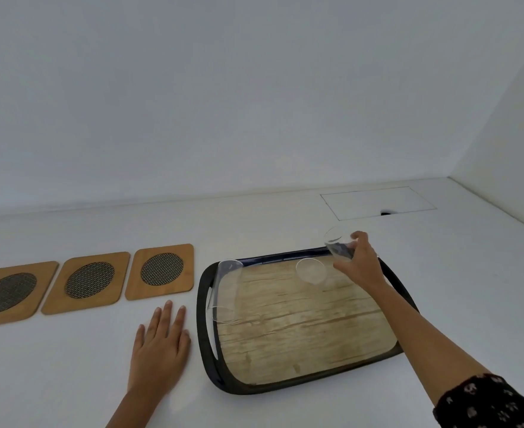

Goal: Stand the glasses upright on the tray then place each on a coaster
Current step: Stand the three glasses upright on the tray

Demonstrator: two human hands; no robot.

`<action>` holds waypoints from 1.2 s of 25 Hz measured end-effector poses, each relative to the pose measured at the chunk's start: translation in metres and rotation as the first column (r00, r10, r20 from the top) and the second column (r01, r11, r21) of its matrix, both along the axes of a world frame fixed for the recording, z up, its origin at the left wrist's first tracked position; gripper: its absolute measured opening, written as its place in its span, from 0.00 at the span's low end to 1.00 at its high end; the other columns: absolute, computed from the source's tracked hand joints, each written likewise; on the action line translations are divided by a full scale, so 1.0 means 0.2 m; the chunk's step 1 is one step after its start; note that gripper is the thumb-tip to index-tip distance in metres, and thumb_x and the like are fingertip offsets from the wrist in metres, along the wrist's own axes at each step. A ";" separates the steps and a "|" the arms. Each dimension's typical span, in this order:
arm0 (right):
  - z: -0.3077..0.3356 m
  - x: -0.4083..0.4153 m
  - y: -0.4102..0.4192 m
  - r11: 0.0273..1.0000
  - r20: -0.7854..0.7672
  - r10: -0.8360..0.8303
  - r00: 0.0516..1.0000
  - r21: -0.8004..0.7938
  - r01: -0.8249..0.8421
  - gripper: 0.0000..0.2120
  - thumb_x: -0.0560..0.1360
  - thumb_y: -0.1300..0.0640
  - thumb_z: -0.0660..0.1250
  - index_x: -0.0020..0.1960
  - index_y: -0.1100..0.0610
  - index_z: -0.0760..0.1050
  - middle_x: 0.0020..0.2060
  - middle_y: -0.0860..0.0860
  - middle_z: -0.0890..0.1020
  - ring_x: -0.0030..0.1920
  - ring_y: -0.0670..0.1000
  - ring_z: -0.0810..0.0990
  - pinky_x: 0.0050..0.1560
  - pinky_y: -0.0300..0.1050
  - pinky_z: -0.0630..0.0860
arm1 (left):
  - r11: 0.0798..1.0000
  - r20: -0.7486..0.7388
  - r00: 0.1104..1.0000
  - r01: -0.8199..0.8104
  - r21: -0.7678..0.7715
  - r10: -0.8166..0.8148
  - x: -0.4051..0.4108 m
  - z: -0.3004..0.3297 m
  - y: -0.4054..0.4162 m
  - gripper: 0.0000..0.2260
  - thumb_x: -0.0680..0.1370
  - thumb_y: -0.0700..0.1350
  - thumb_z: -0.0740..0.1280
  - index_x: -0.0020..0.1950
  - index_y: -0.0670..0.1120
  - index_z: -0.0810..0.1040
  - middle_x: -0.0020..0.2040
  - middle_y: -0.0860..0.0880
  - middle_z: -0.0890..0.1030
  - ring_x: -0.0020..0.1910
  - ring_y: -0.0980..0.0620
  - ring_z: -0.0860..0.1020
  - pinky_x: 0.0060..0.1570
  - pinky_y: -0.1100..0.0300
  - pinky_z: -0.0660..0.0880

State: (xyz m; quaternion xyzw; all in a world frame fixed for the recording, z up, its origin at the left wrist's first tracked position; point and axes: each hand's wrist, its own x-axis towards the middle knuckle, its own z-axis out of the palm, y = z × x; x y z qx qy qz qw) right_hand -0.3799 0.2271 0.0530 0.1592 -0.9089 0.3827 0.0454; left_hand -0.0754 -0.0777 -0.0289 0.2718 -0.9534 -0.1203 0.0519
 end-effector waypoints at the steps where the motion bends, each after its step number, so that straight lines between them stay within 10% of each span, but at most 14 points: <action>1: 0.01 0.02 0.02 0.986 0.063 -0.041 0.997 -0.160 0.050 0.33 0.63 0.60 0.75 0.61 0.53 0.61 0.46 0.51 0.76 0.44 0.50 0.78 0.43 0.44 0.72 | 1.000 0.001 1.000 0.004 0.001 -0.004 0.00 0.00 0.00 0.32 0.72 0.61 0.34 0.75 0.54 0.47 0.78 0.49 0.50 0.77 0.49 0.47 0.74 0.46 0.47; 4: -0.02 0.11 0.05 0.882 0.220 -0.095 0.971 -0.433 0.185 0.35 0.65 0.57 0.75 0.65 0.49 0.60 0.49 0.47 0.77 0.49 0.44 0.77 0.44 0.39 0.70 | 1.000 0.004 1.000 0.009 -0.002 -0.009 0.00 0.01 0.00 0.33 0.72 0.61 0.34 0.75 0.53 0.47 0.78 0.48 0.50 0.77 0.48 0.48 0.74 0.46 0.48; 12: -0.16 0.27 0.05 0.783 0.272 -0.208 0.940 -0.529 0.326 0.29 0.64 0.57 0.77 0.58 0.49 0.65 0.57 0.51 0.76 0.60 0.50 0.75 0.56 0.46 0.70 | 1.000 0.028 1.000 0.009 -0.010 -0.009 0.00 0.02 0.00 0.32 0.72 0.61 0.34 0.75 0.54 0.46 0.78 0.48 0.49 0.77 0.48 0.47 0.74 0.46 0.48; 20: -0.21 0.30 0.03 0.808 0.224 -0.207 0.952 -0.509 0.296 0.32 0.62 0.51 0.79 0.58 0.46 0.63 0.57 0.50 0.75 0.62 0.50 0.73 0.62 0.57 0.72 | 1.000 0.012 1.000 0.004 -0.009 -0.003 0.00 0.01 0.00 0.32 0.73 0.60 0.36 0.76 0.54 0.50 0.78 0.48 0.52 0.77 0.48 0.49 0.74 0.45 0.50; 25: -0.18 0.37 0.06 0.794 0.322 -0.148 0.935 -0.524 0.306 0.52 0.59 0.51 0.81 0.72 0.45 0.50 0.71 0.57 0.65 0.72 0.53 0.64 0.70 0.56 0.65 | 1.000 -0.024 1.000 0.017 0.021 -0.017 0.00 0.03 0.01 0.31 0.74 0.60 0.39 0.75 0.52 0.56 0.78 0.46 0.56 0.76 0.46 0.52 0.73 0.44 0.51; 30: -0.17 0.53 0.14 0.830 0.355 -0.278 0.892 -0.379 0.410 0.52 0.62 0.51 0.80 0.74 0.49 0.49 0.69 0.59 0.67 0.66 0.58 0.71 0.58 0.52 0.71 | 0.995 -0.101 0.993 -0.049 0.087 0.058 -0.01 0.07 0.01 0.23 0.79 0.54 0.48 0.71 0.49 0.66 0.74 0.44 0.65 0.73 0.44 0.61 0.70 0.42 0.57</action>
